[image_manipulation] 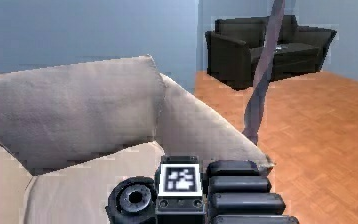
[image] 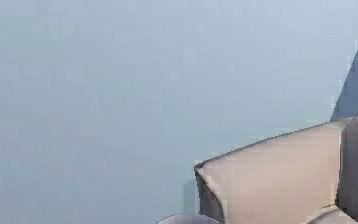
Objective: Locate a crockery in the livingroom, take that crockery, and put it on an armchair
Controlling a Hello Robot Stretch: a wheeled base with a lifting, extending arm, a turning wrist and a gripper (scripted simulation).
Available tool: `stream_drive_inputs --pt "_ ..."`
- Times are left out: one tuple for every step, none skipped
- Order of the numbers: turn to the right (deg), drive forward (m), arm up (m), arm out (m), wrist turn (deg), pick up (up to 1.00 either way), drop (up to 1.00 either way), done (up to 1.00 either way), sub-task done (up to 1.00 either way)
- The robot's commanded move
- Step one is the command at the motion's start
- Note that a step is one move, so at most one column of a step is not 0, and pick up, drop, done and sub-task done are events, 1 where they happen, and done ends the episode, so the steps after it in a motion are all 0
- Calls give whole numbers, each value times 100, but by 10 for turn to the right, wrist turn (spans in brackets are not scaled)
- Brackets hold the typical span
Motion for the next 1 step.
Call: stream_drive_inputs --pt "390 0 0 0 0 0 0 0 0"
